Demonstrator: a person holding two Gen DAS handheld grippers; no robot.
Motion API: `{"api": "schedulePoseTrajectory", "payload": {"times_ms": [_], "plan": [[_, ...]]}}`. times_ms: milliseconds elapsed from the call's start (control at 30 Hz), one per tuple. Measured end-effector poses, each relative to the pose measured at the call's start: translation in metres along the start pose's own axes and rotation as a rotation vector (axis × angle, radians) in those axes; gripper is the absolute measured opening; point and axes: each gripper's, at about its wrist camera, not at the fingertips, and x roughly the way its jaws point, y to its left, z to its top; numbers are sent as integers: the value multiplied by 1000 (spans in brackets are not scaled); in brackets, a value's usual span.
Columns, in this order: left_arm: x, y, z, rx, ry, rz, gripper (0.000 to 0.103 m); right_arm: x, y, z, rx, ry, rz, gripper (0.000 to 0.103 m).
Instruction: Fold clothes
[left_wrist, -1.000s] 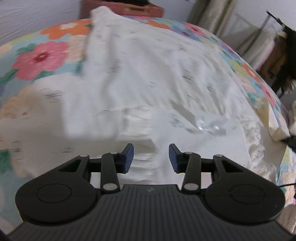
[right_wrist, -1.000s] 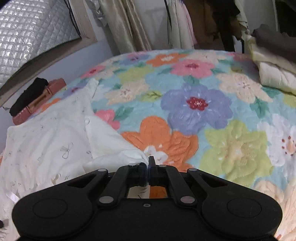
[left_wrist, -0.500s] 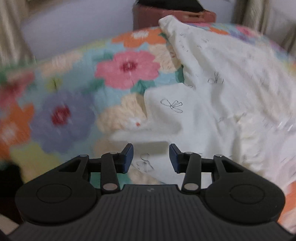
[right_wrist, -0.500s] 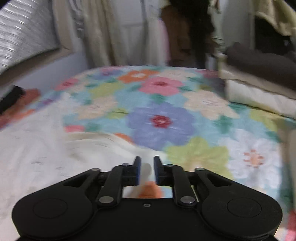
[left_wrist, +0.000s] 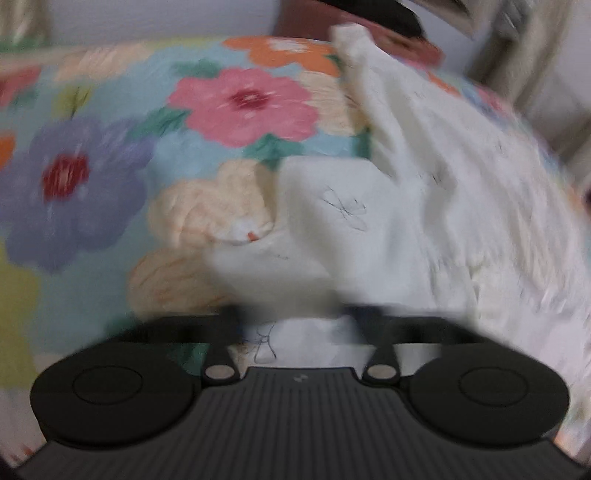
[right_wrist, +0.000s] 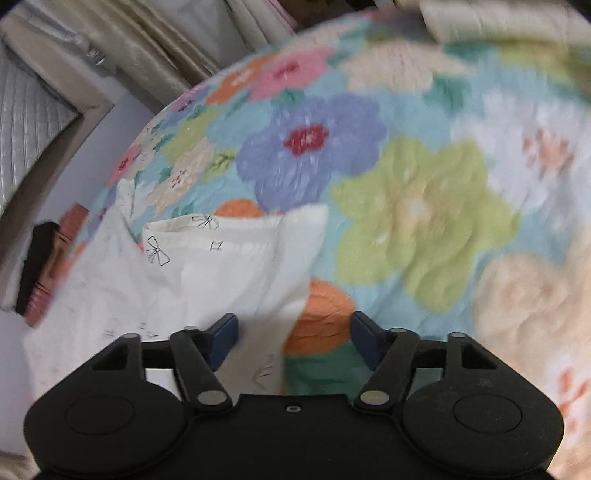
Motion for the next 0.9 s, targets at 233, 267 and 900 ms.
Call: {"api": "schedulePoseTrajectory", "payload": {"times_ms": [233,267,900], "plan": [[-56,-4,-4,14,-197,112,3,-17,58,-7,-404,-198,-44,1],[-59,-4,-7,21,-182,110,3,-23,61,-9,-425,-234,-60,1],[-80,-19,-23,-106,14,-110,48,-65,66,-54,-201,30,153,82]]}}
